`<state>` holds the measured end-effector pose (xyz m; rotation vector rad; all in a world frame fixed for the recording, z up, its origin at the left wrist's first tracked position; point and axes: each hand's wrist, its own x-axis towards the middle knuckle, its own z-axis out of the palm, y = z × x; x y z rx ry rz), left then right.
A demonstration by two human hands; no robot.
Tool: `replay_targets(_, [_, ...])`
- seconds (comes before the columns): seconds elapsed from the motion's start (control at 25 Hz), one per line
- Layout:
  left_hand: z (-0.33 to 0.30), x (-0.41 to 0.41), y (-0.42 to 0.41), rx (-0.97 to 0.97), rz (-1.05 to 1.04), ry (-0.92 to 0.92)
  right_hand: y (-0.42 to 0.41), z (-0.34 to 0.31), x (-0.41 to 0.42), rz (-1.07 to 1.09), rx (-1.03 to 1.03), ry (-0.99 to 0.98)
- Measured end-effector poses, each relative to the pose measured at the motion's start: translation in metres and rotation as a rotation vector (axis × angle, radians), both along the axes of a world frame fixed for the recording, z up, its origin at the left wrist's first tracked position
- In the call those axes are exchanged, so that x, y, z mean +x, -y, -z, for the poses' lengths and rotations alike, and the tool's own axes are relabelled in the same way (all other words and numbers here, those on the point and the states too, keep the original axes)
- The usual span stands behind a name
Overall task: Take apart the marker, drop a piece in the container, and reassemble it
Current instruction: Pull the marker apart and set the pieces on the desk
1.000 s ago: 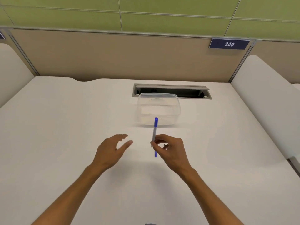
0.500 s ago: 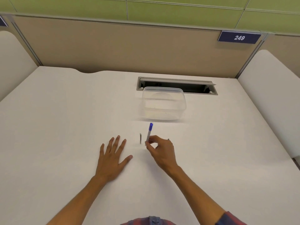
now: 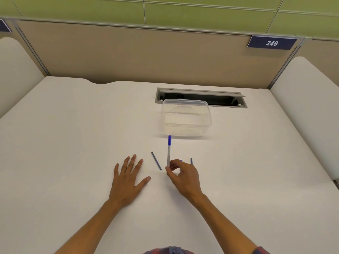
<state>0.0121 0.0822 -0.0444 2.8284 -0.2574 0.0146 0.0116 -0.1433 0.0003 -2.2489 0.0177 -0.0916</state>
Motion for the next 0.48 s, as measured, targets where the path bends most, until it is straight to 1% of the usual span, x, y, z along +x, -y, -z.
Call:
replay_targets(0.12, [-0.005,-0.001,0.003,-0.110,-0.017,0.052,-0.001,-0.002,-0.001,0.051,0.112,-0.006])
replay_targets(0.28, [-0.021,-0.001,0.014,-0.191,-0.002,0.249,0.002,-0.005,0.001,0.087,0.184,-0.018])
replay_targets(0.4, [-0.035,0.004,0.023,-0.178,0.102,0.390,0.002,-0.008,0.003,0.064,0.191,-0.053])
replay_targets(0.48, [-0.043,0.008,0.029,-0.134,0.217,0.437,0.002,-0.012,0.005,0.033,0.221,-0.082])
